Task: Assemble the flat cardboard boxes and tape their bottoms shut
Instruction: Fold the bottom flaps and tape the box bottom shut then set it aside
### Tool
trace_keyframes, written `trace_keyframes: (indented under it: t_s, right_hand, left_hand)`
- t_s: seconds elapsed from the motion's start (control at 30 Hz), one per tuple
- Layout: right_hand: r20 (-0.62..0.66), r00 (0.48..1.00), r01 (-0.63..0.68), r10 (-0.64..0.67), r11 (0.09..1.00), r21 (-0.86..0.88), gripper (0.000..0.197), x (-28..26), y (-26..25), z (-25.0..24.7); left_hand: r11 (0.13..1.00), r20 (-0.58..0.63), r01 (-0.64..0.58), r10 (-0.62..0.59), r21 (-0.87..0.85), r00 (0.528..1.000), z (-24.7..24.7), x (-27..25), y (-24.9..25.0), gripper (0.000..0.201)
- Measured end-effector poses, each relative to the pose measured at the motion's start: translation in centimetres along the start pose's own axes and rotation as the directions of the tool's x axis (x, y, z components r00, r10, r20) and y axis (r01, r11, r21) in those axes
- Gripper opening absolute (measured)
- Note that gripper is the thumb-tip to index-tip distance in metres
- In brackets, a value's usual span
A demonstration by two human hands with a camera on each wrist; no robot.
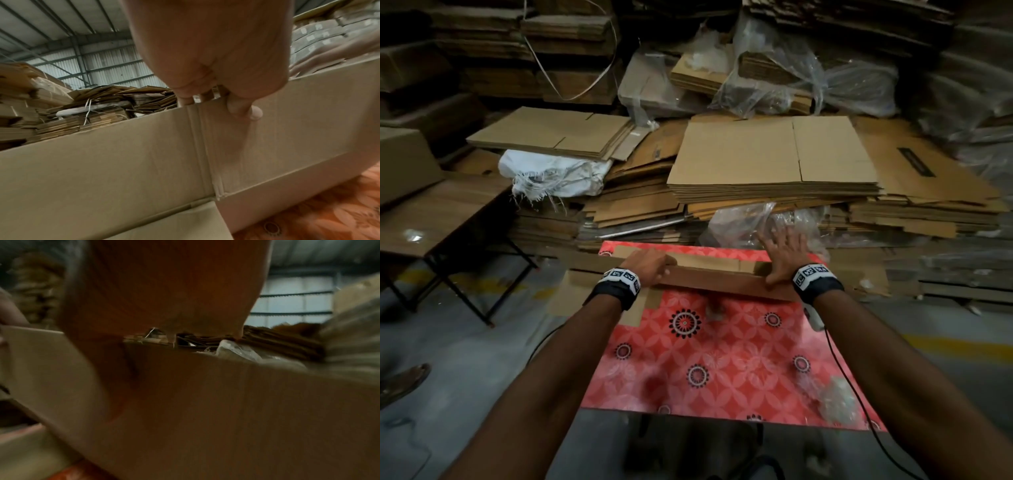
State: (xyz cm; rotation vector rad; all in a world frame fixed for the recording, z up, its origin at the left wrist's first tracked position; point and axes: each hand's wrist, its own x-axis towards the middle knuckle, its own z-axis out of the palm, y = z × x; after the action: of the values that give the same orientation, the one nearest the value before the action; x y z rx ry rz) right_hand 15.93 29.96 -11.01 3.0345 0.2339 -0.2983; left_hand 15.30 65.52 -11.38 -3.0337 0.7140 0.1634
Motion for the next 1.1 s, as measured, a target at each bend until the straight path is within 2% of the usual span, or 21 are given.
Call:
trace_keyframes:
  t_s: [0.03, 0.17, 0.27, 0.37, 0.4, 0.47, 0.53, 0.6, 0.63, 0.67, 0.73, 0.87, 0.93, 1.0, 1.1]
  right_hand:
    - [0.01, 1.0, 0.022, -0.022, 1.0, 0.009, 0.126, -0.1, -0.1, -0.3]
    - [-0.097, 0.984, 0.157, -0.151, 0.986, 0.052, 0.062, -0.6, -2.1, -0.1]
    - [-0.225, 0.965, 0.125, -0.136, 0.99, -0.059, 0.036, -1.1, -4.3, 0.8]
    - [-0.285, 0.954, 0.068, -0.09, 0.994, -0.086, 0.028, -1.4, -4.9, 0.9]
    - [-0.296, 0.952, 0.052, -0.078, 0.994, -0.093, 0.029, -1.4, -4.8, 0.8]
    - [-0.308, 0.95, 0.02, -0.046, 0.996, -0.086, 0.037, -1.2, -4.5, 0.2]
    - [-0.313, 0.95, -0.006, -0.015, 0.998, -0.065, 0.043, -1.0, -4.1, -0.5]
    - [-0.321, 0.947, -0.018, -0.004, 0.998, -0.066, 0.047, -1.0, -3.7, -1.1]
    - [-0.334, 0.943, -0.023, -0.002, 0.997, -0.071, 0.045, -1.1, -3.6, -1.4]
    - [-0.342, 0.94, -0.022, -0.004, 0.997, -0.073, 0.041, -1.2, -3.5, -1.6]
    - [-0.347, 0.938, -0.017, -0.006, 0.998, -0.063, 0.033, -1.3, -3.6, -2.0]
    - [-0.349, 0.937, -0.012, -0.01, 0.998, -0.061, 0.037, -1.2, -4.0, -2.5]
    - [-0.348, 0.938, -0.017, -0.005, 0.998, -0.06, 0.037, -1.2, -3.8, -2.7]
    - [-0.349, 0.937, -0.036, 0.014, 0.998, -0.057, 0.034, -1.0, -3.3, -3.0]
    - [-0.367, 0.929, -0.066, 0.036, 0.996, -0.068, 0.034, -0.4, -2.1, -3.4]
  left_hand:
    - [1.0, -0.012, 0.009, -0.009, 0.011, 1.0, 0.3, -0.2, 0.0, 0.039]
    - [0.998, -0.066, 0.055, -0.054, 0.012, 0.996, 0.7, -0.4, 0.6, 0.04]
    - [0.997, -0.091, 0.067, -0.07, -0.035, 0.993, 0.5, -0.1, 1.1, 0.042]
    - [0.998, -0.13, 0.015, -0.022, -0.054, 0.991, 0.1, -0.2, 1.1, 0.049]
    - [0.999, -0.138, -0.029, 0.024, -0.035, 0.99, 0.2, -0.5, 0.9, 0.061]
    - [0.992, -0.129, -0.086, 0.098, 0.089, 0.987, 0.8, -1.4, 0.4, 0.108]
    - [0.973, -0.156, -0.07, 0.106, 0.219, 0.982, 1.7, -2.4, -0.5, 0.142]
    - [0.963, -0.183, -0.005, 0.056, 0.268, 0.982, 2.5, -3.4, -1.8, 0.16]
    - [0.958, -0.196, 0.024, 0.034, 0.285, 0.98, 2.8, -3.9, -2.4, 0.162]
    - [0.952, -0.219, 0.04, 0.029, 0.303, 0.975, 3.2, -4.3, -3.0, 0.156]
    - [0.954, -0.262, 0.055, 0.026, 0.296, 0.965, 3.7, -4.8, -3.5, 0.132]
    - [0.959, -0.273, 0.095, -0.019, 0.267, 0.962, 2.6, -3.7, -3.9, 0.102]
    - [0.966, -0.287, 0.081, -0.007, 0.245, 0.958, 1.0, -2.8, -3.9, 0.073]
    - [0.987, -0.23, 0.05, -0.014, 0.153, 0.973, -1.0, -2.2, -3.8, 0.051]
    - [0.998, -0.195, 0.039, -0.028, 0.053, 0.98, -2.7, -1.4, -4.1, 0.043]
